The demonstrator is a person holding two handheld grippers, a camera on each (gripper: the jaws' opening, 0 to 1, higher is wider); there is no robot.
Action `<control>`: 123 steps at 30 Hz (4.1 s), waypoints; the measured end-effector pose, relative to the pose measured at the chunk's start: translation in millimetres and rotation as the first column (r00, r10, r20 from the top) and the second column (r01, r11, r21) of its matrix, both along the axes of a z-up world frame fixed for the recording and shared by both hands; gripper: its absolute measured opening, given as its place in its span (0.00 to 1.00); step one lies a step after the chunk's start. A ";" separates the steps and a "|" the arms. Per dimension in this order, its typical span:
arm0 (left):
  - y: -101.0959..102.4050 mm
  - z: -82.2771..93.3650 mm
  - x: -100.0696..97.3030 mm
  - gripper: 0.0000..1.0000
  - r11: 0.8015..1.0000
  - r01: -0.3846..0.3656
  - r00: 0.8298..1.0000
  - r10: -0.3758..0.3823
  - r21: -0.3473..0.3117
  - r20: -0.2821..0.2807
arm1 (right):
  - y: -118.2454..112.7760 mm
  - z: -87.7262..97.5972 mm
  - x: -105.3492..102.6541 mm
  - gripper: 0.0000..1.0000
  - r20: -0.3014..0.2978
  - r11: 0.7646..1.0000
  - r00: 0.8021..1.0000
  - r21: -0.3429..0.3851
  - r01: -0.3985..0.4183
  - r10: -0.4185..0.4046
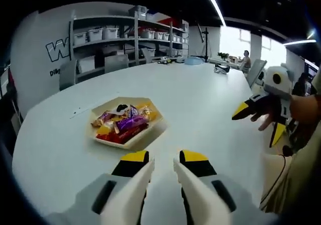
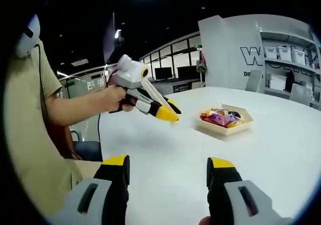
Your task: Place the target food into the container with the food tongs after gripping and lifting it, then release it inside without dropping or visibly crushing the food.
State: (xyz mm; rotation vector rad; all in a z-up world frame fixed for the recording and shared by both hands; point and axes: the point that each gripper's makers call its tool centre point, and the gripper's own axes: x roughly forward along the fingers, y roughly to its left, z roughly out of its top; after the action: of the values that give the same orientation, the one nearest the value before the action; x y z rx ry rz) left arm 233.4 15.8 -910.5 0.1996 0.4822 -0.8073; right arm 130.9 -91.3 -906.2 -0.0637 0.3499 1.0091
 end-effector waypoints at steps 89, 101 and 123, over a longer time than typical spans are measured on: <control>-34.8 22.3 -59.3 0.23 0.913 0.223 0.973 -0.229 -0.341 0.022 | 16.8 6.0 1.1 0.50 0.019 0.994 0.993 0.011 -0.112 0.112; -41.5 29.5 -64.9 0.23 0.891 0.299 0.953 -0.299 -0.342 0.056 | 19.8 7.9 1.4 0.47 0.021 0.991 0.990 0.006 -0.137 0.137; -54.1 39.2 -72.9 0.24 0.854 0.432 0.901 -0.423 -0.291 0.098 | 29.9 17.7 -1.5 0.37 0.042 0.979 0.978 -0.003 -0.205 0.205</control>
State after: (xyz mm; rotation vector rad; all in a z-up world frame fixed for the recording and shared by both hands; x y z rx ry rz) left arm 160.5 -38.3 -871.3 0.0277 0.2773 -1.3046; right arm 129.4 -61.4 -888.5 -0.1222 0.3084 1.2103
